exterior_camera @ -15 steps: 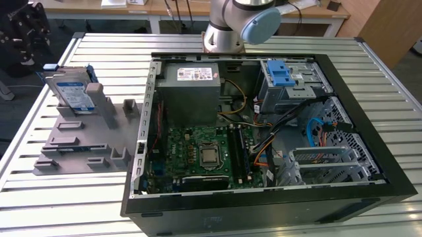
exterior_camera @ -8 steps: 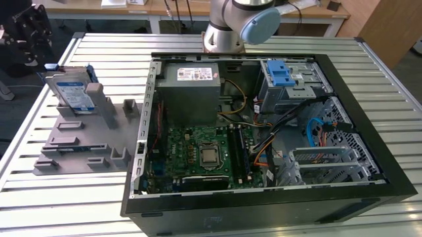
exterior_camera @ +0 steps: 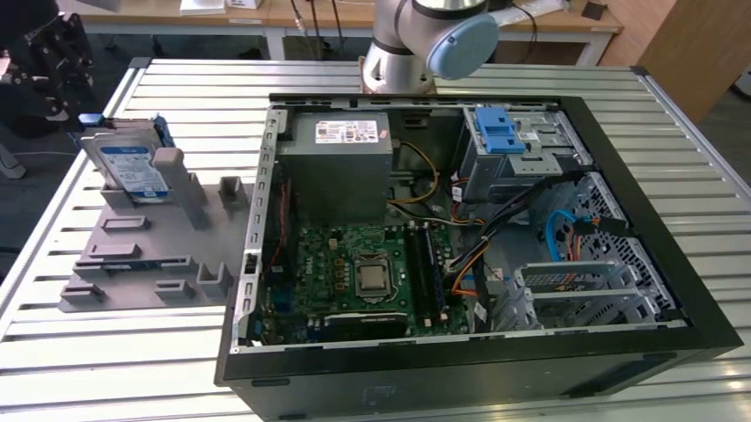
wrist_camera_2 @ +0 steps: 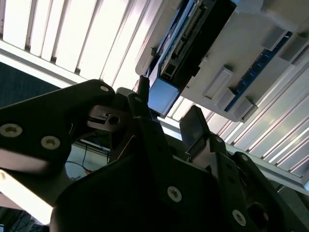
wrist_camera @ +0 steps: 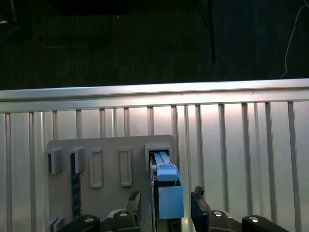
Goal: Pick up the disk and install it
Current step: 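Pick up the disk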
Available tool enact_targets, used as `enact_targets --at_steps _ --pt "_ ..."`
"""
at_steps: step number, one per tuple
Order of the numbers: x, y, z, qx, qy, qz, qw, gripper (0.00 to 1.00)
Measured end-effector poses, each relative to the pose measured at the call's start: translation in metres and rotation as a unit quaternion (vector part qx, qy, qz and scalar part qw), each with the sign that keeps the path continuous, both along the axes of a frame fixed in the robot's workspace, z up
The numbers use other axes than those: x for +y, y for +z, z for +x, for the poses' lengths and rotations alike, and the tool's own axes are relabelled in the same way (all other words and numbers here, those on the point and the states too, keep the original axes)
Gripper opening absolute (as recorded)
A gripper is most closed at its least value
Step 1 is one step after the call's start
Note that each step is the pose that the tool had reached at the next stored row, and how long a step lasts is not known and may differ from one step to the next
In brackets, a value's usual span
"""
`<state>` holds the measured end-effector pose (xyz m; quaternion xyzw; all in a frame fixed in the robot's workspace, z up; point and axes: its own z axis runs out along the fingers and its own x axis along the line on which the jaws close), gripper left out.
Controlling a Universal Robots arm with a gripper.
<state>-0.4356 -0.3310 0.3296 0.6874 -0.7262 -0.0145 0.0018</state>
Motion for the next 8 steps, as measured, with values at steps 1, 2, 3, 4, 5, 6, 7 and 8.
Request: enact_targets --at_steps 1,2,3,4,5,6,7,8 --pt "0.0001 -0.0012 0.0 0.0 0.0 -0.0001 1.0 0.54" --pt "0.0002 -0.0024 0.0 0.0 0.0 -0.0001 1.0 0.54" --pt "0.0003 -0.004 0.0 0.0001 0.0 -0.0001 1.0 0.54" --pt "0.0003 -0.0058 0.0 0.0 0.0 -0.0001 1.0 0.6" --pt "0.0004 -0.0076 0.0 0.0 0.0 -0.0001 1.0 0.6" --pt "0.0004 -0.0094 0.0 0.0 0.0 -0.0001 1.0 0.6" --pt "0.0003 -0.0114 0.0 0.0 0.0 -0.0001 1.0 0.6" --pt "0.0003 -0.0131 0.0 0.0 0.0 -0.0001 1.0 0.6"
